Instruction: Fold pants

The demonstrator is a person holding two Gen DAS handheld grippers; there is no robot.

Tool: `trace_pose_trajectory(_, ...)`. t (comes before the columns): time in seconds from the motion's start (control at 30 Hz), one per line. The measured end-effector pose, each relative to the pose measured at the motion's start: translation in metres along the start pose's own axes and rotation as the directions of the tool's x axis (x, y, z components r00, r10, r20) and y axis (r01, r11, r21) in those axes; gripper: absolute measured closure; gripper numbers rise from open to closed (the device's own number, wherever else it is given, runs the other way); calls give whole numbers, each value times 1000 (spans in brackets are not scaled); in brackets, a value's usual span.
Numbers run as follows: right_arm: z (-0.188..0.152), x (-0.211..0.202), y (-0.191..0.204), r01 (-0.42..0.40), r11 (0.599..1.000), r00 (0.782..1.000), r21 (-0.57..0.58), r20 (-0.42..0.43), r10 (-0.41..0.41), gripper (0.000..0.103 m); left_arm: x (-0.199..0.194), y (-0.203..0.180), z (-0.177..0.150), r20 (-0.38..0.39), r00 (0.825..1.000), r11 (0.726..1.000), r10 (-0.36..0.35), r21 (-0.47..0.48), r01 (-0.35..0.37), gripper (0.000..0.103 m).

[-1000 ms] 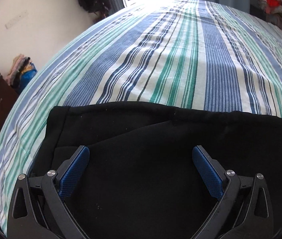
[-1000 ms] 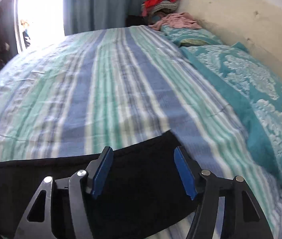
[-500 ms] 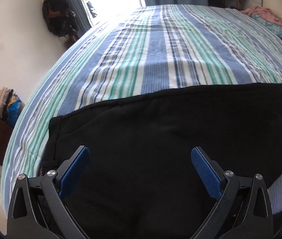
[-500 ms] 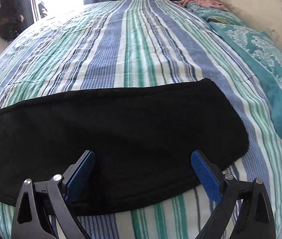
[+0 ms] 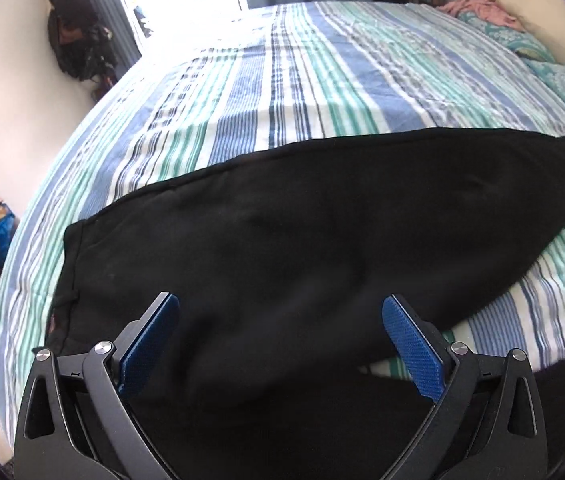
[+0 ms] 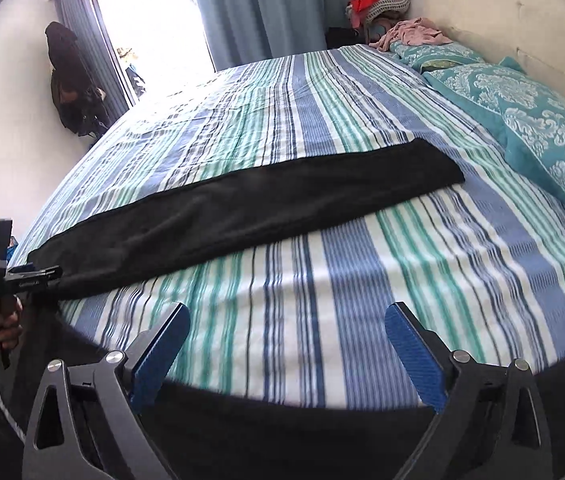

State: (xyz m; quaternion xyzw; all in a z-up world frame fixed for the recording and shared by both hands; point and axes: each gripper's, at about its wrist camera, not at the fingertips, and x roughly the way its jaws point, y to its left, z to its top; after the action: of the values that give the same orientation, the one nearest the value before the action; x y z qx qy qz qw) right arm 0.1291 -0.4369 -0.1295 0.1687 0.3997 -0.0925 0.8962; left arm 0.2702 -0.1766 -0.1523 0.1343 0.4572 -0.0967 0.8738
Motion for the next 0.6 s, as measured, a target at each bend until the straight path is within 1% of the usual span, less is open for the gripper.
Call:
trace_pose_trajectory(0.07,-35,-10,10,16,1000,999,-9,-38,-17,2,-24,-8,-29,-4,998,998,-64,3,64,1)
trace_pose_trajectory(0.1,-49,-10,11,34,999,997,-8,-66,-35,2,-31,-16,-46,-24,995,995,-96,16,97,1)
trace_pose_trajectory(0.13,-63,-7,8,49,999,994,7,-99,-48,2,-34,-27,-62,-50,992,992,-114,45,116,1)
trace_pose_trajectory(0.17,-75,-4,0,70,997,988,33,-138,-64,2,-33,-38,-77,-74,991,989,-113,88,119,1)
trace_pose_trajectory(0.2,-83,1,-12,100,993,981,61,-174,-88,2,-31,-48,-91,-89,992,986,-91,131,102,1)
trace_pose_trajectory(0.23,-89,1,-25,129,988,975,87,-195,-110,2,-29,-56,-102,-94,994,985,-60,153,74,0)
trace_pose_trajectory(0.27,-94,-1,-43,156,980,973,122,-193,-131,3,-30,-57,-111,-81,995,988,-57,136,67,0)
trace_pose_trajectory(0.3,-95,-7,-63,181,970,974,163,-169,-154,3,-32,-53,-116,-64,996,992,-69,100,75,0)
trace_pose_trajectory(0.33,-96,-16,-84,208,954,974,215,-137,-181,3,-31,-49,-119,-72,995,994,-76,76,81,0)
trace_pose_trajectory(0.4,-101,-35,-135,284,897,959,339,-100,-266,3,-31,-44,-120,-88,993,994,-83,64,89,0)
trace_pose_trajectory(0.43,-108,-42,-164,313,852,949,419,-97,-301,3,-30,-40,-120,-93,993,994,-74,73,81,0)
trace_pose_trajectory(0.47,-115,-50,-189,300,817,950,492,-73,-305,5,-32,-35,-125,-95,994,995,-57,76,64,0)
trace_pose_trajectory(0.5,-118,-58,-204,242,799,960,550,-18,-278,10,-34,-29,-128,-98,994,996,-48,65,55,0)
trace_pose_trajectory(0.53,-117,-65,-210,228,786,959,575,5,-282,13,-36,-21,-131,-105,993,998,-50,44,55,0)
trace_pose_trajectory(0.6,-109,-68,-200,292,794,941,533,-11,-339,13,-43,-3,-138,-120,993,1000,-13,-3,13,0)
